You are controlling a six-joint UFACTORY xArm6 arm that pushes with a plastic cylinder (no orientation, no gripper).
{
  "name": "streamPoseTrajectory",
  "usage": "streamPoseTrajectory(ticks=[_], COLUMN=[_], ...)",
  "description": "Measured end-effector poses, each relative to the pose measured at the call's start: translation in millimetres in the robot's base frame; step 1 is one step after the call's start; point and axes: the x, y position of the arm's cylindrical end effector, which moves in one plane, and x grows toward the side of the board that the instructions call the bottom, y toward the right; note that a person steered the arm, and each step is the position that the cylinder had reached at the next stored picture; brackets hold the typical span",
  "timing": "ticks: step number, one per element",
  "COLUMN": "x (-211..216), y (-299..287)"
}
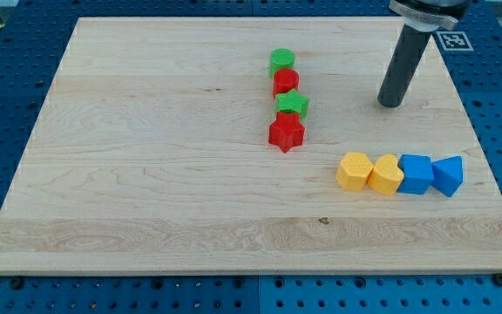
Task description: Move arm near red star
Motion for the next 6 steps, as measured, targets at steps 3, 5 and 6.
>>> streamPoseTrajectory(ticks=[3, 5, 6], x=[32.7, 32.7, 35.8], y=[-1.7, -41.7, -61.0])
